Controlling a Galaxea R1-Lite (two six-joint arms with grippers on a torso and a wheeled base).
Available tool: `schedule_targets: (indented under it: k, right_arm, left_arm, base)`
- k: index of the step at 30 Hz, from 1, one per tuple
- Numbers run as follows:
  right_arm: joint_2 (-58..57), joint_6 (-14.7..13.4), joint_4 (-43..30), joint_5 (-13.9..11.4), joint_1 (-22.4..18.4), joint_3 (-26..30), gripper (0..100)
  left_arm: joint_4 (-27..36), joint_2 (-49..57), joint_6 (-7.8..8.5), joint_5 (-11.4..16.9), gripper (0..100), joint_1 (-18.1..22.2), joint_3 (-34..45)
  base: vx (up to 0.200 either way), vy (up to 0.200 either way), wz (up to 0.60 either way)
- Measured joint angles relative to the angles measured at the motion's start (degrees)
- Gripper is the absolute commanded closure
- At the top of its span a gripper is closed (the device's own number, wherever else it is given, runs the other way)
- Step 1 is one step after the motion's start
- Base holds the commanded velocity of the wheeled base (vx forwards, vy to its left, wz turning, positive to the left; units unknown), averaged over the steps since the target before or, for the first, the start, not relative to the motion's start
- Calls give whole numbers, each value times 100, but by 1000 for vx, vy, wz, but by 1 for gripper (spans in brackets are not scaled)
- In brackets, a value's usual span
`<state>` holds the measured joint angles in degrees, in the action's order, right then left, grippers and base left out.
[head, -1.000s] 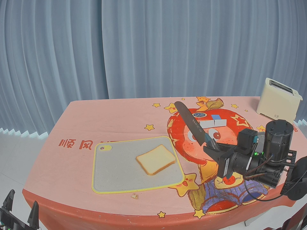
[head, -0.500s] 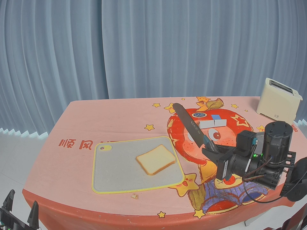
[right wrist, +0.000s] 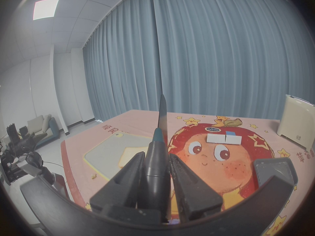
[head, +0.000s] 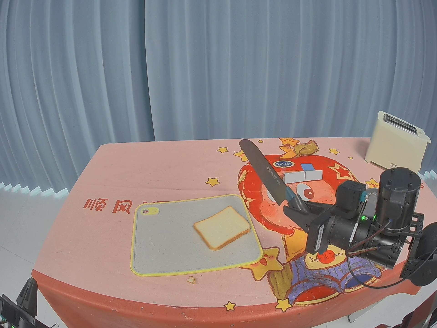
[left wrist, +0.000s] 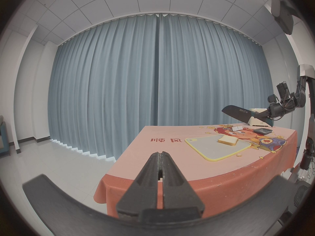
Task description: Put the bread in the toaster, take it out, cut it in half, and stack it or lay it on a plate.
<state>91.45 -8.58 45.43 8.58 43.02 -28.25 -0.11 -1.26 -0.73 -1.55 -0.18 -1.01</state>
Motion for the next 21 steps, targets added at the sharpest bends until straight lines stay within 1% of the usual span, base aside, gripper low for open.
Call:
schedule_targets:
  k: [4,7,10,16,19,21]
  right_arm:
    - [-16,2,-169,-84,-11,-361,100]
    - [-5,-6,-283,-306,-17,-577,100]
    - [20,-9,-312,-358,2,-574,100]
    - [135,-11,-307,-385,94,-422,100]
    - [182,-11,-307,-383,121,-394,100]
    - [199,-11,-305,-383,151,-378,100]
  left_arm:
    - [-2,-1,7,5,100,0,0]
    - [-13,-4,9,11,100,0,0]
    - [-18,-4,9,10,100,0,0]
    - [-49,-4,49,-1,100,-2,0]
    - [-122,-4,24,-15,100,-4,0]
    - [-308,-4,18,-34,100,-4,0]
  base:
    - [0,0,0]
    - [0,0,0]
    - [0,0,0]
    - [0,0,0]
    - [0,0,0]
    - [0,0,0]
